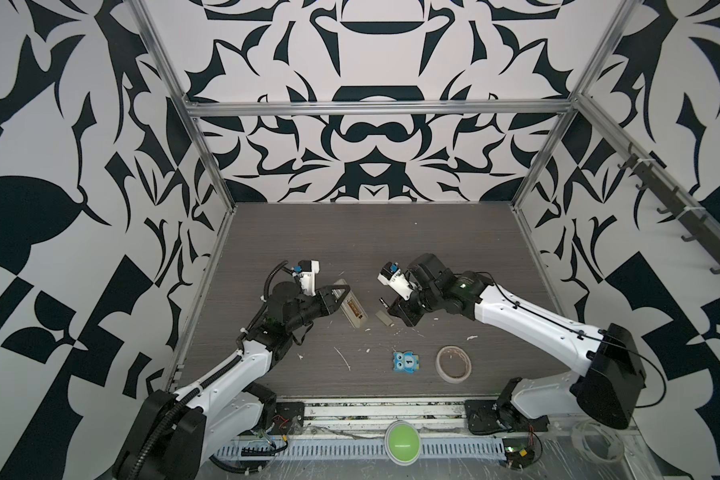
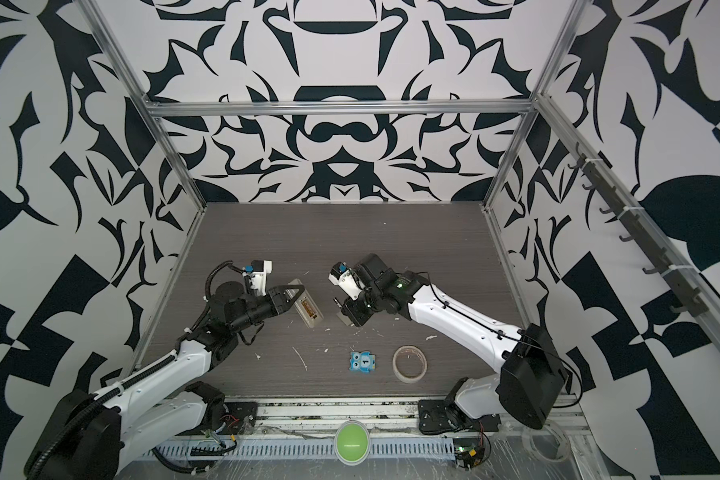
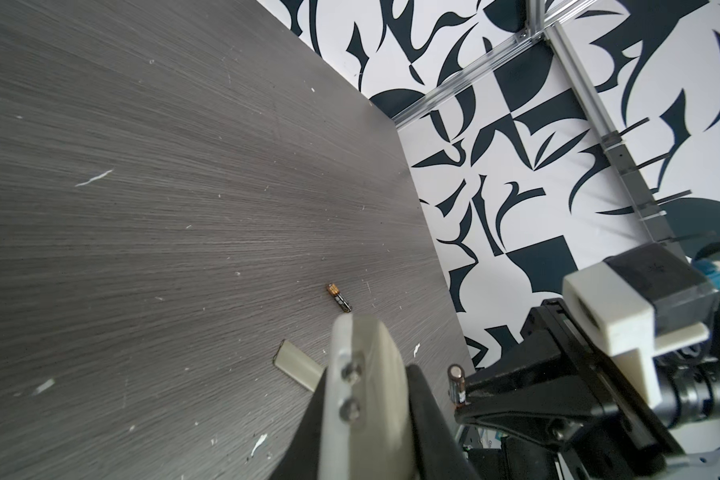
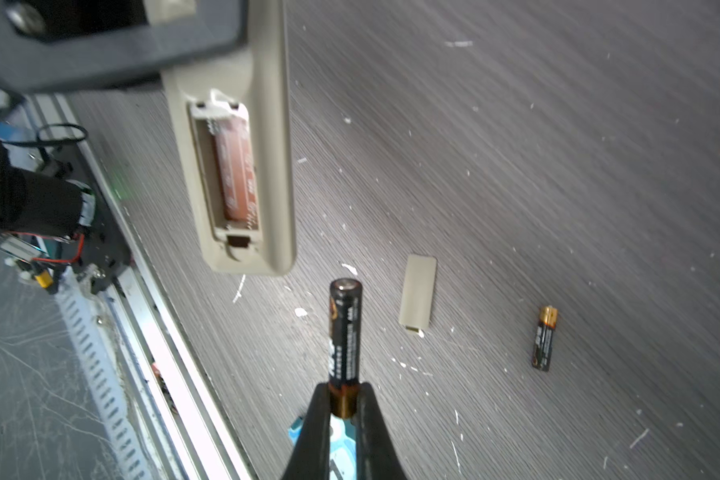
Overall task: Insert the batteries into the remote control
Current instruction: 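Lift the battery with the right gripper toward the left-held remote's compartment, then lower the AA battery into the remote's compartment with the right gripper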
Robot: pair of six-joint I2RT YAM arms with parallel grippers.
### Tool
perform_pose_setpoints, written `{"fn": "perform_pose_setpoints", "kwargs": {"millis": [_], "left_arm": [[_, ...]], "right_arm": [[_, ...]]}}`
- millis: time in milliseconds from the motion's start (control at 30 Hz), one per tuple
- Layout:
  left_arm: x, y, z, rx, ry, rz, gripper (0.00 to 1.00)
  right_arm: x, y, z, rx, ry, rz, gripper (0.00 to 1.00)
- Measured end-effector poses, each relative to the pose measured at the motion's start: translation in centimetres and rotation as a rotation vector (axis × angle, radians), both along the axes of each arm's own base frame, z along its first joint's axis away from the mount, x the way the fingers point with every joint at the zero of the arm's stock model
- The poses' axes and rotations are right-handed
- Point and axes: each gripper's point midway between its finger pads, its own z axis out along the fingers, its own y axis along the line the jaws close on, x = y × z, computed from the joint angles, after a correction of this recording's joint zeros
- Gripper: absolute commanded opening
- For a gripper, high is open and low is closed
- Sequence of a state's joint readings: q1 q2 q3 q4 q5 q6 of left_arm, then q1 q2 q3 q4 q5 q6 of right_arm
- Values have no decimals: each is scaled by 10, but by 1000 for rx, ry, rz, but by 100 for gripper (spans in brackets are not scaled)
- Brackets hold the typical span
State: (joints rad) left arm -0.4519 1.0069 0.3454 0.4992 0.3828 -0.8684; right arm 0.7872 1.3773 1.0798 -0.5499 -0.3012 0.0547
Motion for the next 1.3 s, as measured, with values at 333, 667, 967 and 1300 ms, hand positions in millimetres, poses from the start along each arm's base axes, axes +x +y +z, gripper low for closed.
{"fn": "perform_pose_setpoints", "kwargs": {"millis": [333,667,967,1300], "left_arm": [[-9,4,-1,-79,-57,9,0],[-9,5,17,-142,-129,10,0],[-7,4,15,-145,-126,11,0],[-8,4,12,-143,-122,11,0]], "right_arm": [[-11,32,14,-50,-62,57,0],[-12,49,12,-115,-89,81,0],[-15,58,9,-142,-95,100,0],[-12,61,2,-178,-90,97,0]]}}
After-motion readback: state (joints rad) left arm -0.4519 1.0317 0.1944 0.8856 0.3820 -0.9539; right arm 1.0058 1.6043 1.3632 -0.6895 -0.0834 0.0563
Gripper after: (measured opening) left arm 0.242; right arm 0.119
